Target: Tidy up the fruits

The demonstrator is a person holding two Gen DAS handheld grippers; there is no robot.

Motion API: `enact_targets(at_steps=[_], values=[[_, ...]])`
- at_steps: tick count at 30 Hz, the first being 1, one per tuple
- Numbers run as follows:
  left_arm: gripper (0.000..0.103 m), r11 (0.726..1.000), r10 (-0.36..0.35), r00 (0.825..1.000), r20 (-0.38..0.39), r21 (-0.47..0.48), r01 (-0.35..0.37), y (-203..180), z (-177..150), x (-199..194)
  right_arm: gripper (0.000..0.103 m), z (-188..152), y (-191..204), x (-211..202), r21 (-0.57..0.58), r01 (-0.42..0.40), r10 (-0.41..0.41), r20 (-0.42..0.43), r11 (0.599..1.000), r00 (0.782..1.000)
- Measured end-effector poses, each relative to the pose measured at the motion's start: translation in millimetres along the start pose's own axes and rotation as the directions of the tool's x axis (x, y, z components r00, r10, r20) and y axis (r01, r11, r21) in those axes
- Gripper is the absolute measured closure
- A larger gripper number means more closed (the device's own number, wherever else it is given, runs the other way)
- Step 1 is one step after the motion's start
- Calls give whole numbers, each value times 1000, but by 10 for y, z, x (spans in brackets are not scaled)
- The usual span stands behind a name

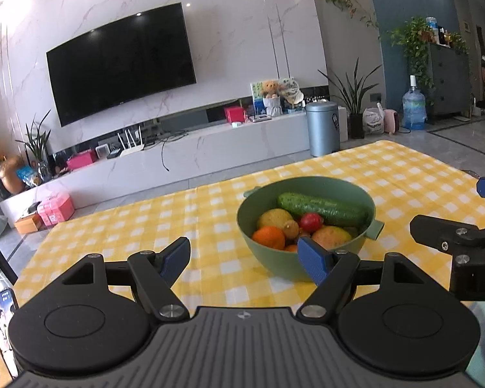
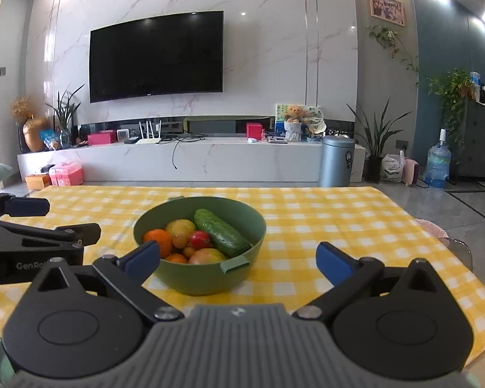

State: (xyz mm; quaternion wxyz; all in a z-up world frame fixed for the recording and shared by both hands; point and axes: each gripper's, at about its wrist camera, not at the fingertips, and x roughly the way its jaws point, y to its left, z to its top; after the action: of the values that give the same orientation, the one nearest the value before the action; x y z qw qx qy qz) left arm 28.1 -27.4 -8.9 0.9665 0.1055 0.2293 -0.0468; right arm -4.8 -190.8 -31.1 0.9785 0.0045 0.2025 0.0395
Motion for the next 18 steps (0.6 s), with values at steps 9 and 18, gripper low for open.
enact_targets(at_steps=[9, 18], values=[[14, 998, -3, 999, -43, -66, 0, 105, -74, 83, 4, -118, 36, 140, 11, -14, 14, -13, 1000, 1000], [14, 997, -12, 994, -110, -78, 3, 135, -195, 227, 4, -162, 59, 339, 45, -33, 36, -64, 998, 997]])
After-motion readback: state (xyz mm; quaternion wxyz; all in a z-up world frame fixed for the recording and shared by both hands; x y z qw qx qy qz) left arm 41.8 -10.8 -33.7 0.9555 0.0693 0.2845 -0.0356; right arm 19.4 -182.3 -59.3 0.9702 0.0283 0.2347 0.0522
